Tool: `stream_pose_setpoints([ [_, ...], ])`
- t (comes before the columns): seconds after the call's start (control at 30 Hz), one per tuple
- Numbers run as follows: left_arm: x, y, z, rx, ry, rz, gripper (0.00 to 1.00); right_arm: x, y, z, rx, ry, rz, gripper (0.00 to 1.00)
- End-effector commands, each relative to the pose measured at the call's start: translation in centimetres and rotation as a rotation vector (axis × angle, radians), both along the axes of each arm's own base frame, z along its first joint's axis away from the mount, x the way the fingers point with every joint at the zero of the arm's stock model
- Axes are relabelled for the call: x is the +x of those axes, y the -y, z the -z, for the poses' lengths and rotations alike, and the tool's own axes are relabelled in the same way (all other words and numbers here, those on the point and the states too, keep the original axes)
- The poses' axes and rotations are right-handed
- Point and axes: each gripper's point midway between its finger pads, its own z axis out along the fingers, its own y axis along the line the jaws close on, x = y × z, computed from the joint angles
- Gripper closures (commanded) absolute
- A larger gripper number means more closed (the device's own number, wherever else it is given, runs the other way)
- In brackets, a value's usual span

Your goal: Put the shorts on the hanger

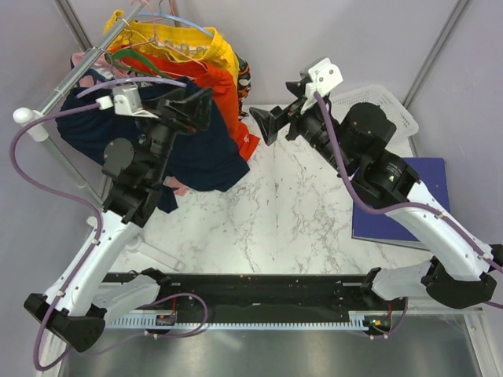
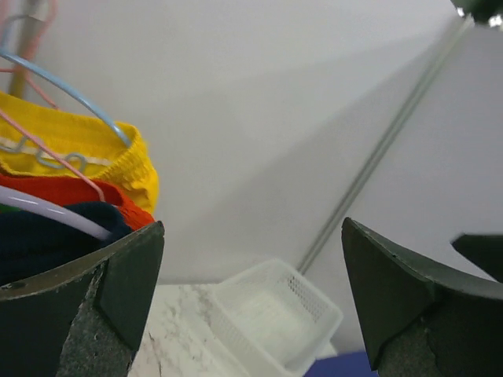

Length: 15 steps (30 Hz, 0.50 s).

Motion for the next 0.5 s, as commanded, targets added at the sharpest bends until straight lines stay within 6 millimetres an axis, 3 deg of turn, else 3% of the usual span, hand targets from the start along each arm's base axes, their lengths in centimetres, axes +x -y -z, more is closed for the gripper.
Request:
stream_pose_setpoints([
  [0.0,-2.1,6.7,5.0,0.404,-0.08,0.217,0.0,0.1,2.1,1.6,0.003,-0.024,0.049,0.02],
  [0.03,-2.7,7.5,4.9,0.452,-0.101,0.25,0.0,0.6,2.0,4.3,-0.013,-0.08,0.056,0.02],
  [0.1,-2.5,10.2,8.5,0.566,-0.203,0.361,0.0,1.4,4.7,5.8,0.025,-0.127,0.093,0.02],
  [0.13,-3.6,11.2,10.0,0.627,-0.253,0.455,0.0,2.2,5.2,9.0,0.013,-0.194,0.106,0.02],
  [0.17,-3.4,12.4,12.5,0.679,-0.313,0.52,0.0,2.6,7.4,9.4,0.076,-0.231,0.134,0.02],
  [0.2,-3.7,13.0,13.8,0.718,-0.342,0.571,0.0,2.8,8.4,10.5,0.08,-0.251,0.15,0.02],
  [0.23,-4.7,13.1,15.8,0.779,-0.413,0.634,0.0,2.4,9.4,12.6,0.071,-0.28,0.167,0.02],
  [0.3,-5.1,14.1,19.2,0.856,-0.507,0.742,0.0,2.5,11.4,14.6,0.066,-0.304,0.202,0.02],
  [0.33,-5.8,14.2,19.7,0.907,-0.503,0.799,0.0,2.5,12.1,17.5,0.041,-0.349,0.223,0.02],
  [0.4,-5.7,14.0,22.8,0.948,-0.631,0.825,0.01,1.8,14.2,18.8,0.045,-0.357,0.254,0.02],
  [0.47,-5.9,14.1,23.7,0.97,-0.661,0.847,0.0,1.1,15.7,21.7,0.033,-0.398,0.287,0.02],
])
